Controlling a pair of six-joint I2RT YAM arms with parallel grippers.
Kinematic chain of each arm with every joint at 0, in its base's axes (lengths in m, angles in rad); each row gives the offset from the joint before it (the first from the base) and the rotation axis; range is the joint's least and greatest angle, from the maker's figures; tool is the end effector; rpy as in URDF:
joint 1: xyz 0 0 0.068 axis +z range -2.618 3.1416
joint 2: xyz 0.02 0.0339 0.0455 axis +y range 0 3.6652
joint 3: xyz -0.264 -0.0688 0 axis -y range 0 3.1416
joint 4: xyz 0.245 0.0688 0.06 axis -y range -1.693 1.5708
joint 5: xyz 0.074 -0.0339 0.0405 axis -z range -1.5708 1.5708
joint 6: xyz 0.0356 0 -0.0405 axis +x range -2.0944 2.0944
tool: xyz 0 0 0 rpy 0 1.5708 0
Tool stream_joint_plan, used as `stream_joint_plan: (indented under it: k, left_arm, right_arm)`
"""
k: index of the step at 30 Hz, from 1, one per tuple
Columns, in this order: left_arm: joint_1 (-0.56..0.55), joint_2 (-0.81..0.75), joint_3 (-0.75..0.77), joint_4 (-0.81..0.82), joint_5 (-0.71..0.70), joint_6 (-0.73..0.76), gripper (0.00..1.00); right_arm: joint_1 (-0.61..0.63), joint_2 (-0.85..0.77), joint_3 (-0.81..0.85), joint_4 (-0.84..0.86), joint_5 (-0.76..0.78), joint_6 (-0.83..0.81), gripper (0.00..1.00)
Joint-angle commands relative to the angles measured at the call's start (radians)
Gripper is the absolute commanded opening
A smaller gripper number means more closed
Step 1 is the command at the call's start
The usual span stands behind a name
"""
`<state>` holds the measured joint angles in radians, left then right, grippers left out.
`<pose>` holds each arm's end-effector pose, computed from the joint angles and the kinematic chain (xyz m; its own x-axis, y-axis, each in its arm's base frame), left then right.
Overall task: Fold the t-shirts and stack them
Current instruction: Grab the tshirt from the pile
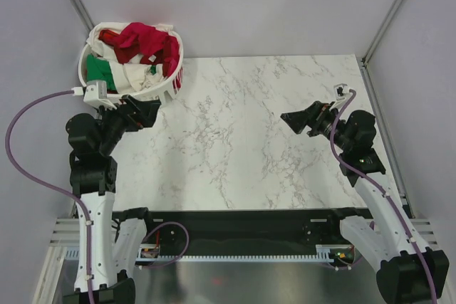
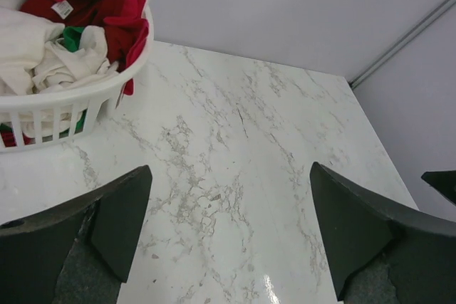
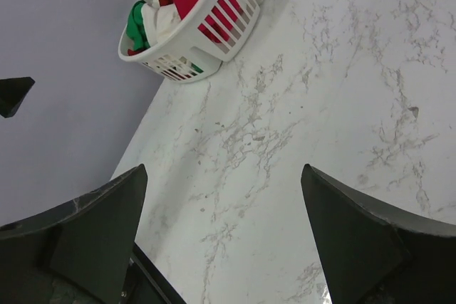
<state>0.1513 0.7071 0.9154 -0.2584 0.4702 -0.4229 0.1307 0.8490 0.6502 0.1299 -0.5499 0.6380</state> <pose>0.1529 0.0070 0.3891 -0.1736 -0.3966 -0.9014 0.2651 0.8627 -0.4306 0.1975 0.0447 0.3149 -0.4289 0.4558 -0.7800 -0.4638 0.6298 0.6231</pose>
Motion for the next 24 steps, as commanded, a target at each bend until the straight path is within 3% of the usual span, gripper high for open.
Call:
stream_joint_plan:
  k: [1, 4, 6, 8, 12, 16, 21, 24]
  left_arm:
    - [0.002, -0.04, 0.097, -0.145, -0.132, 0.061, 1.0]
    - [-0.007, -0.028, 0.114, -0.15, -0.151, 0.072, 1.0]
    - [-0.006, 0.029, 0.131, -0.159, -0.208, 0.026, 1.0]
    - [-0.006, 0.084, 0.172, -0.157, -0.196, 0.039, 1.0]
    - [-0.004, 0.274, 0.29, -0.171, -0.293, 0.058, 0.92]
    - [-0.007, 0.536, 0.469, -0.177, -0.272, 0.052, 0.82]
    - [-0.051, 0.822, 0.71, -0.212, -0.154, 0.03, 0.69]
    - [-0.137, 0.978, 0.843, -0.254, -0.194, 0.081, 0.68]
  right_arm:
    - [-0.002, -0.008, 0.01, -0.127, 0.024, -0.014, 0.98]
    - [-0.002, 0.037, -0.069, 0.018, -0.151, 0.035, 0.98]
    - [0.0, 0.111, -0.072, 0.016, -0.183, 0.051, 0.98]
    - [-0.002, 0.156, -0.069, -0.03, -0.144, 0.02, 0.98]
    - [-0.002, 0.173, -0.077, -0.111, 0.106, -0.081, 0.98]
    - [-0.002, 0.266, -0.018, -0.18, 0.218, -0.071, 0.98]
    - [-0.002, 0.395, 0.012, -0.136, 0.219, -0.063, 0.98]
    - [-0.002, 0.458, 0.032, -0.136, 0.243, -0.1, 0.98]
